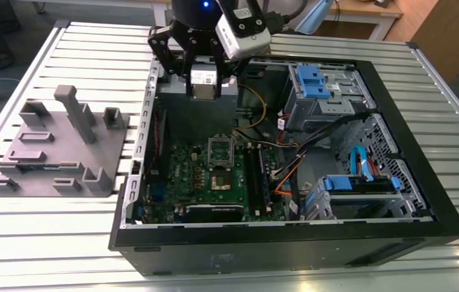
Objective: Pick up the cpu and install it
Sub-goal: 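Pick up the cpu and move it towards the insertion slot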
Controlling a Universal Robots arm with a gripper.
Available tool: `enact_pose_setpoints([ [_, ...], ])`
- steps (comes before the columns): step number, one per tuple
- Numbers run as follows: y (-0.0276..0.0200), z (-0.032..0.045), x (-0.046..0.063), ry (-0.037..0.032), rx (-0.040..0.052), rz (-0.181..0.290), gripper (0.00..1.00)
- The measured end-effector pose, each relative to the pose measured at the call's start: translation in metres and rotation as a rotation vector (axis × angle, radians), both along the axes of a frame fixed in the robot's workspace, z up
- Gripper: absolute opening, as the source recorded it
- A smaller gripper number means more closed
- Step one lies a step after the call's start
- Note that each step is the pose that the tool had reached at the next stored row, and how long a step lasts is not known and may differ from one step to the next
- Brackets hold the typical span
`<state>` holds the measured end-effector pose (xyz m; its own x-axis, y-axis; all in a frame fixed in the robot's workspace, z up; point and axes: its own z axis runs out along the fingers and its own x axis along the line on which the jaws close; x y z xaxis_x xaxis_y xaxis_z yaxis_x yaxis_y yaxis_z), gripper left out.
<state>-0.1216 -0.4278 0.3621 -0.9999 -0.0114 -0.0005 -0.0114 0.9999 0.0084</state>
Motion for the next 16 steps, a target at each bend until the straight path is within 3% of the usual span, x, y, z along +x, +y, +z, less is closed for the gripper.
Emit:
enact_pose_setpoints([
  [7,-0.0018,-0.0026,0.000,0.0000,0.0001,0.000,0.47],
  [16,-0.0114,-0.0103,0.000,0.0000,0.0000,0.000,0.47],
])
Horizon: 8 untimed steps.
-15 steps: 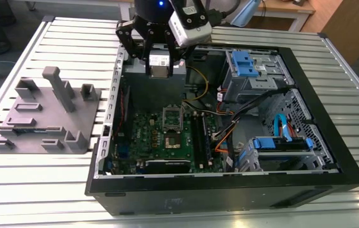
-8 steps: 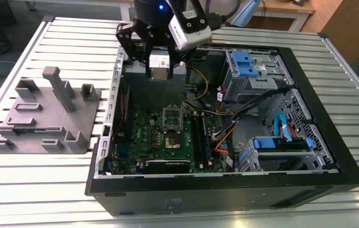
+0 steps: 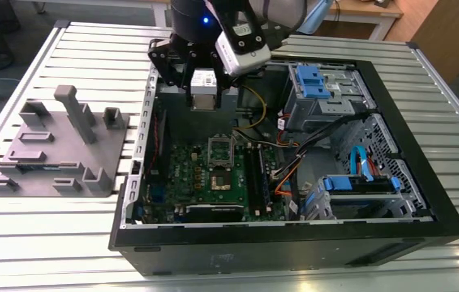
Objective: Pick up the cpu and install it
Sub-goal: 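Pick up the cpu and move it towards the insertion slot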
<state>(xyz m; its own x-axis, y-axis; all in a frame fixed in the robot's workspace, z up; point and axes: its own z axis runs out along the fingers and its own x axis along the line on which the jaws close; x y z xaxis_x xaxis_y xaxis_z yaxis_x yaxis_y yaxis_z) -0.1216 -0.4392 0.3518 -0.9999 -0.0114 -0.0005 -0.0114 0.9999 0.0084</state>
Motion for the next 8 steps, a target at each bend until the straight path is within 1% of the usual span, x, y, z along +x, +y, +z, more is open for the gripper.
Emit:
enact_pose_setpoints([
  [5,-0.0057,-0.0043,0.0000,-0.0001,0.0002,0.000,0.47],
  [8,-0.0079,-0.0073,0.0001,-0.0002,0.0003,0.000,0.47],
])
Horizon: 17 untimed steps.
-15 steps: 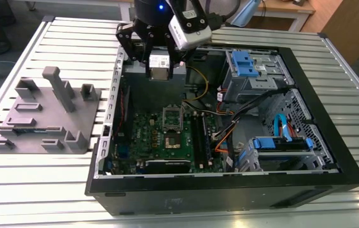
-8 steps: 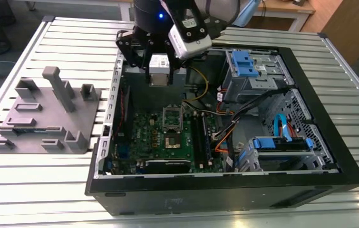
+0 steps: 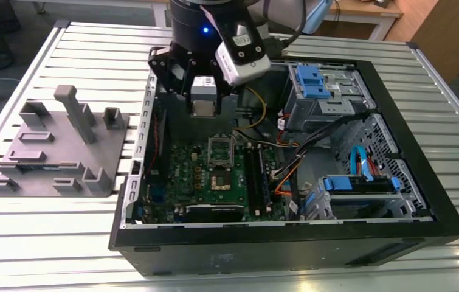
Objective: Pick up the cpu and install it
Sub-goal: 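Pick up the cpu and move it towards the insertion slot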
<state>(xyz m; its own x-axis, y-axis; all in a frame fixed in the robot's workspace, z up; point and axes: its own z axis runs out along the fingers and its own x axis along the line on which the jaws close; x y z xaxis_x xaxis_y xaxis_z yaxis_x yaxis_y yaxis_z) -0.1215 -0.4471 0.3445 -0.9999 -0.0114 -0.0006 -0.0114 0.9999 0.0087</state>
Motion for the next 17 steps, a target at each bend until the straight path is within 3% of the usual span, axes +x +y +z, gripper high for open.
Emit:
enact_pose_setpoints([
  [9,-0.0009,-0.0062,0.011,0.0000,0.0002,0.000,0.47],
  [17,-0.0061,-0.0133,0.013,-0.0013,0.0033,0.001,0.47],
])
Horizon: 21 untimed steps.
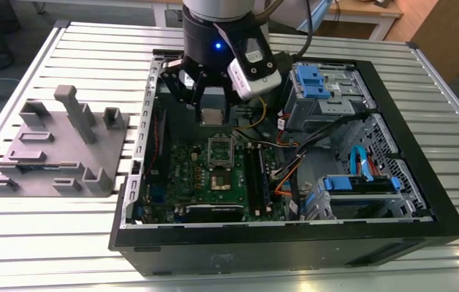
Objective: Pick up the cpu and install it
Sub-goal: 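Pick up the cpu and move it towards the insertion slot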
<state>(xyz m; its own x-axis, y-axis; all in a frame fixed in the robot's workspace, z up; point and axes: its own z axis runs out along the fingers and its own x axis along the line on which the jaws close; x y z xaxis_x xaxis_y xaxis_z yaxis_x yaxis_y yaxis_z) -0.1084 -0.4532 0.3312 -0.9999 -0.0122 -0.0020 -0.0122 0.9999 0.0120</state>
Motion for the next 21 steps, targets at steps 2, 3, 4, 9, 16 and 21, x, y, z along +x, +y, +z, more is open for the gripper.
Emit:
enact_pose_setpoints([
  [2,-0.0017,-0.0018,0.0000,-0.0010,0.0015,0.000,0.47],
  [3,-0.0025,-0.0027,0.0001,-0.0013,0.0023,0.001,0.47],
  [4,-0.0032,-0.0036,0.0001,-0.0015,0.0030,0.001,0.47],
  [9,-0.0039,-0.0072,0.0002,-0.0016,0.0036,0.001,0.47],
  [16,-0.0039,-0.0073,0.0002,-0.0016,0.0036,0.001,0.47],
  [21,-0.0039,-0.0108,0.0002,-0.0015,0.0036,0.001,0.47],
])
